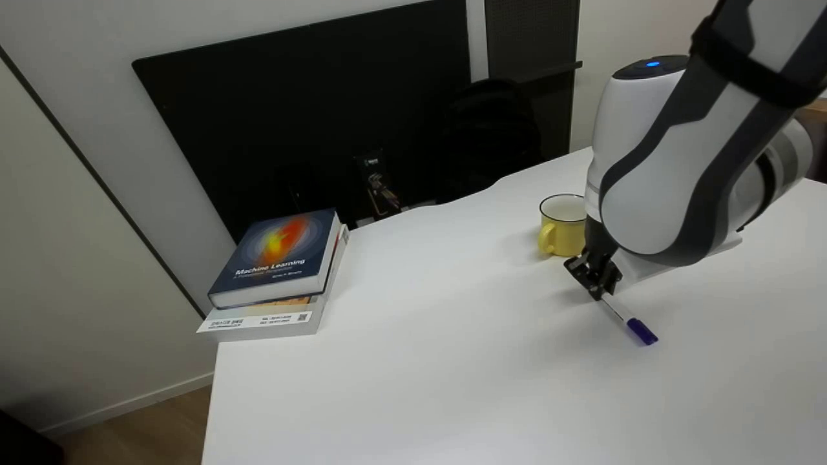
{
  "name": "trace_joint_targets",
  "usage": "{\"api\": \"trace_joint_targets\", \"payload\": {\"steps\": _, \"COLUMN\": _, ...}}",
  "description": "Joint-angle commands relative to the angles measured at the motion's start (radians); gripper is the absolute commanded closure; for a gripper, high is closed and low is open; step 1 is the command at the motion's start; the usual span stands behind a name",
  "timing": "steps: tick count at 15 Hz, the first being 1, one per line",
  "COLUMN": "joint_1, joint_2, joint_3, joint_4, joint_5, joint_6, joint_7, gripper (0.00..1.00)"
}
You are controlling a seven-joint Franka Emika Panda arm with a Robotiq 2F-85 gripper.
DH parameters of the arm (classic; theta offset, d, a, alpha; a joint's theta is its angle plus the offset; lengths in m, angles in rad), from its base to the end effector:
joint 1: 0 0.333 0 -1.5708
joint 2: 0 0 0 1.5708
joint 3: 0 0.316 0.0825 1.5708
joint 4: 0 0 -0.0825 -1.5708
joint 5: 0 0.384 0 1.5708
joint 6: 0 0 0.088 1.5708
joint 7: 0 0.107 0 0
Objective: Take the pen out of the cup, put it on the table then put it back in the cup
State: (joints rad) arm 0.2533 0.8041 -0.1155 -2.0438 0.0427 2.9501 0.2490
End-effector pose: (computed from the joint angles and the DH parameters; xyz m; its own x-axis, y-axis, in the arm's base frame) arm 0.5702 0.0732 0.0548 0.9864 -0.1095 0.1222 -0.1153 -0.9925 0.0416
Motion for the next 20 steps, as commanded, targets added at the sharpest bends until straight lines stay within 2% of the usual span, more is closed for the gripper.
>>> {"api": "trace_joint_targets", "payload": {"steps": 1, "joint_1": -0.005, "joint_2": -0.013, "joint_3": -0.019, "joint_4": 0.022, "joint_5": 0.001, "joint_6": -0.012, "joint_7": 0.009, "gripper": 0.96}}
{"api": "trace_joint_targets", "payload": {"steps": 6, "joint_1": 0.003, "joint_2": -0.032, "joint_3": -0.067, "joint_4": 0.092, "joint_5": -0.007, "joint_6": -0.037, "joint_7": 0.020, "gripper": 0.96}}
{"api": "trace_joint_targets", "payload": {"steps": 12, "joint_1": 0.000, "joint_2": -0.042, "joint_3": -0.111, "joint_4": 0.188, "joint_5": -0.027, "joint_6": -0.151, "joint_7": 0.040, "gripper": 0.96}}
{"api": "trace_joint_targets", "payload": {"steps": 20, "joint_1": -0.011, "joint_2": -0.042, "joint_3": -0.103, "joint_4": 0.304, "joint_5": -0.063, "joint_6": -0.301, "joint_7": 0.044, "gripper": 0.96}}
